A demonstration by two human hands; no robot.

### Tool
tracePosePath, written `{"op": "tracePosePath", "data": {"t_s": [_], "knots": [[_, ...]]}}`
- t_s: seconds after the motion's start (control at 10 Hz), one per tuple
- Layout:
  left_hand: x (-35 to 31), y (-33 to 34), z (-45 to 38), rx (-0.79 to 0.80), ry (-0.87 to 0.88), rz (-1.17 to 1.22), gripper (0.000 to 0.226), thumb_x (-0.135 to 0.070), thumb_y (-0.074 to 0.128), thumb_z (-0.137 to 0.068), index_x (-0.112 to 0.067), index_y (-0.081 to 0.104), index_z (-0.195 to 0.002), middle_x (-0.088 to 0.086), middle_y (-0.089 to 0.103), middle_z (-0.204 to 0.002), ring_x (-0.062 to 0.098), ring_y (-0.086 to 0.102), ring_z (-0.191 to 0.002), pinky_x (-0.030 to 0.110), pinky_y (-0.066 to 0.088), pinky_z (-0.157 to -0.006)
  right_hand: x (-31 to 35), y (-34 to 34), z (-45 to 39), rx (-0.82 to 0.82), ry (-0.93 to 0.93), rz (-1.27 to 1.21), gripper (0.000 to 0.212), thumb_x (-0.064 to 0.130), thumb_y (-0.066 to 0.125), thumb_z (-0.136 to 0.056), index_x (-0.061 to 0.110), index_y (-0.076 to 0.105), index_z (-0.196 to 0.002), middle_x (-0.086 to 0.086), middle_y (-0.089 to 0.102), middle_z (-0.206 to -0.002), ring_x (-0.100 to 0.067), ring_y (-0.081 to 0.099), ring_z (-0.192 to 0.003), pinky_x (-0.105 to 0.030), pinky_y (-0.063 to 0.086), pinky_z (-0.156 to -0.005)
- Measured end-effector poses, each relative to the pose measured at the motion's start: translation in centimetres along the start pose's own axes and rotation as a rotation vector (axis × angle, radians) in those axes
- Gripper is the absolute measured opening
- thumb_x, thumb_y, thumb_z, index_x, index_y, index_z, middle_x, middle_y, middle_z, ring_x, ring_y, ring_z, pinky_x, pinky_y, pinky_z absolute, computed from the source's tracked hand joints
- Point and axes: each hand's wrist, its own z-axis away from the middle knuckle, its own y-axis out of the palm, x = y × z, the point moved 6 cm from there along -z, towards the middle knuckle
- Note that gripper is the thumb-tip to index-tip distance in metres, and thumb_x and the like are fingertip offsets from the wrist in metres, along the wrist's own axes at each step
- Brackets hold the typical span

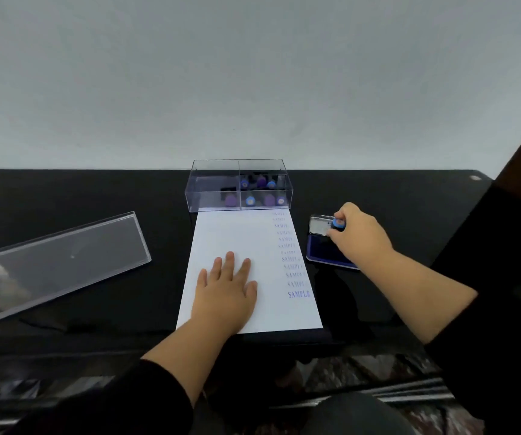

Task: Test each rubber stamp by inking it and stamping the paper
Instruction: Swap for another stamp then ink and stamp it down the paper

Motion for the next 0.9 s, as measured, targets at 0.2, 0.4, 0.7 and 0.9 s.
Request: {"op": "tracePosePath", "data": {"t_s": [0.2,0.4,0.7,0.9], "knots": [[0.0,0.1,0.0,-0.025,-0.001,0.034,0.055,-0.042,0.015,-0.101,-0.033,0.000,-0.152,-0.002,-0.013,-0.159,0.018,-0.011,-0.147,0.039,-0.007,-0.118,-1.0,2.0,0.6,-0.059,-0.014,-0.017,0.022,0.021,0.054,-0.093,0.012,0.047,-0.111,-0.009,0.061,-0.111,-0.026,0.057,-0.089,-0.033,0.045,-0.069],[0.1,0.2,0.0,-0.045,-0.003,0.044,0.054,-0.042,0.016,-0.101,-0.034,0.002,-0.152,-0.002,-0.012,-0.160,0.017,-0.010,-0.147,0.038,-0.007,-0.117,-1.0,2.3,0.5,-0.084,-0.051,0.009,0.022,0.019,0.054,-0.093,0.012,0.047,-0.112,-0.009,0.062,-0.107,-0.022,0.053,-0.077,-0.032,0.044,-0.063],[0.0,0.0,0.0,-0.047,0.004,0.050,0.053,-0.040,0.017,-0.101,-0.034,0.003,-0.152,-0.002,-0.011,-0.160,0.017,-0.010,-0.147,0.037,-0.007,-0.117,-1.3,1.9,1.5,-0.054,0.007,0.006,0.018,0.019,0.052,-0.093,0.016,0.047,-0.110,-0.008,0.060,-0.101,-0.023,0.056,-0.077,-0.032,0.045,-0.060],[0.1,0.1,-0.1,-0.040,0.003,0.047,0.054,-0.041,0.016,-0.101,-0.034,0.004,-0.152,-0.002,-0.010,-0.160,0.017,-0.009,-0.147,0.038,-0.007,-0.117,-2.1,1.8,3.6,-0.088,0.033,0.014,0.022,0.019,0.052,-0.093,0.016,0.048,-0.114,-0.007,0.059,-0.096,-0.023,0.054,-0.076,-0.032,0.046,-0.061]]}}
